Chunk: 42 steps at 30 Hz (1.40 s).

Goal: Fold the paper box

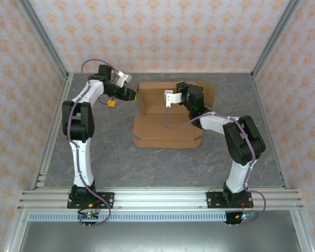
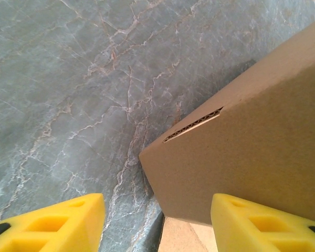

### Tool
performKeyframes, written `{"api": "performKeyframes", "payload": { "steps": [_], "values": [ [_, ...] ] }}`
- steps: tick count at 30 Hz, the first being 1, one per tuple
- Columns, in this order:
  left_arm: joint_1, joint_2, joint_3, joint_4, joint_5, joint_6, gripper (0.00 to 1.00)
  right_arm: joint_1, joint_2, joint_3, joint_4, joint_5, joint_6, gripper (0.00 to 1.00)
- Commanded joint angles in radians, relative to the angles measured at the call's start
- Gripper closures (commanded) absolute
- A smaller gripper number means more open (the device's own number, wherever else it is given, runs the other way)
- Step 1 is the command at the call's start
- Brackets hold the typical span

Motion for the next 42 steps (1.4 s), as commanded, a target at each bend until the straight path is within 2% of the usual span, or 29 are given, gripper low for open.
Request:
{"api": "performKeyframes", "payload": {
  "steps": [1,12,28,42],
  "values": [
    [-0.006,-0.068,-0.045,0.044,-0.008,0.030,0.42,0.007,0.007,-0.005,0.036,-0.014,-0.007,1.00],
    [-0.019,-0.120,-0.113,0.095,-0.004,0.046,0.40,0.007,0.007,-0.003,0.022,-0.008,-0.004,1.00],
    [-0.065,-0.079,-0.079,0.091,0.041,0.089,0.40,0.010,0.006,-0.001,0.017,0.001,0.000,1.00],
    [-0.066,-0.081,-0.084,0.071,0.126,0.137,0.47,0.011,0.013,0.004,0.029,0.014,-0.003,1.00]
  ]
}}
